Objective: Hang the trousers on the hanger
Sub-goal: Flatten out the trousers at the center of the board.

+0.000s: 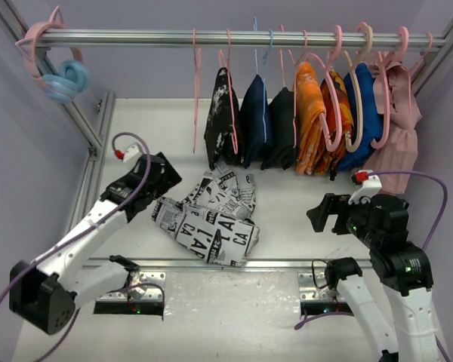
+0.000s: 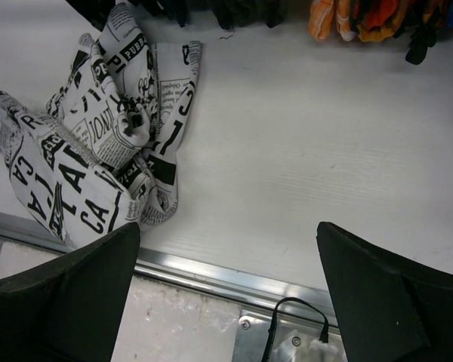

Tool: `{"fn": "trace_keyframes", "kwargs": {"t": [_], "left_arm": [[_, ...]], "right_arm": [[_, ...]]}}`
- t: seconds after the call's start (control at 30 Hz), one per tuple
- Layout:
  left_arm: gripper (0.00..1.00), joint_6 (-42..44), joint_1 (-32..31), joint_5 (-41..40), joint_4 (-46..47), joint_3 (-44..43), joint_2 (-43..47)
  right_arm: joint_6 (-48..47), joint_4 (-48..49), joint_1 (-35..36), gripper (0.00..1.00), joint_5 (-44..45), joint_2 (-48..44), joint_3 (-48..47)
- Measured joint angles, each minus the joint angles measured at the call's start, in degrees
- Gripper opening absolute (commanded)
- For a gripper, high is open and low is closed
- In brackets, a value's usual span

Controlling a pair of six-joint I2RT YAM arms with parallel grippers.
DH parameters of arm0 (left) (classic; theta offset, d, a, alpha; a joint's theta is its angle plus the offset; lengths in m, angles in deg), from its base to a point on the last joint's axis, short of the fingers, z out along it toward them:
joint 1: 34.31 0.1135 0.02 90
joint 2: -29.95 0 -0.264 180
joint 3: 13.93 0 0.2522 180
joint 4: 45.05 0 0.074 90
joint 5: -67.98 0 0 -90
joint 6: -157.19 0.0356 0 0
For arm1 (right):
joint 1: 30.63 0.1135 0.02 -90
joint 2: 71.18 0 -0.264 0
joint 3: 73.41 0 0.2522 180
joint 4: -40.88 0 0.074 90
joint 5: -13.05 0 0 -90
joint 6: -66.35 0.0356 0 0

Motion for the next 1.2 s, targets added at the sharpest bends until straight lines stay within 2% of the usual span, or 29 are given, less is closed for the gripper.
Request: {"fn": "trace_keyframes", "kwargs": {"t": [0.13,0.27,0.3,0.5,0.57,0.6,0.77,0.9,0.97,1.1,1.2], "left_arm": [[1.0,-5.37,-8.36,-1.85,1.46,-2.69,-13.34],[0.96,-10.84,-11.87,-4.21,-0.35,-2.4,-19.76],[0.9,-12.11,-12.68,-4.63,-0.57,-1.93,-20.13],[0.21,-16.42,-15.76,-7.16,-1.55,1.3,-20.39],[0.04,-17.1,-15.84,-7.87,-2.04,1.66,-20.81],[0.0,-17.35,-15.84,-8.2,-2.32,1.68,-21.05],[0.0,-17.97,-15.87,-10.57,-6.19,0.7,-20.38],[0.0,-17.91,-16.2,-13.49,-12.78,-3.24,-14.92],[0.0,-17.72,-16.32,-15.26,-15.16,-5.72,-10.35],[0.0,-14.57,-16.41,-18.52,-16.5,-8.2,2.79],[0.0,-9.91,-16.41,-19.83,-16.32,-10.2,13.91]], "right_arm": [[-0.21,0.04,0.09,0.99,-0.8,-0.02,0.16],[-0.2,0.04,0.4,0.99,-1.25,-0.29,0.16],[-0.2,0.04,0.42,0.99,-1.3,-0.4,0.16],[-0.23,0.35,0.42,0.99,-2.11,-0.48,0.23],[-0.23,0.67,0.42,0.99,-2.52,-0.48,0.32],[-0.23,0.84,0.42,0.99,-2.71,-0.48,0.36],[-0.2,1.38,0.44,0.99,-3.65,-0.11,0.41],[0.25,3.87,0.44,0.99,-8.51,0.02,1.76],[1.68,7.44,0.44,0.99,-14.36,-0.07,3.85],[8.41,20.76,0.52,0.99,-27.42,0.57,12.61],[13.04,28.67,0.58,0.99,-33.64,6.77,18.46]]}}
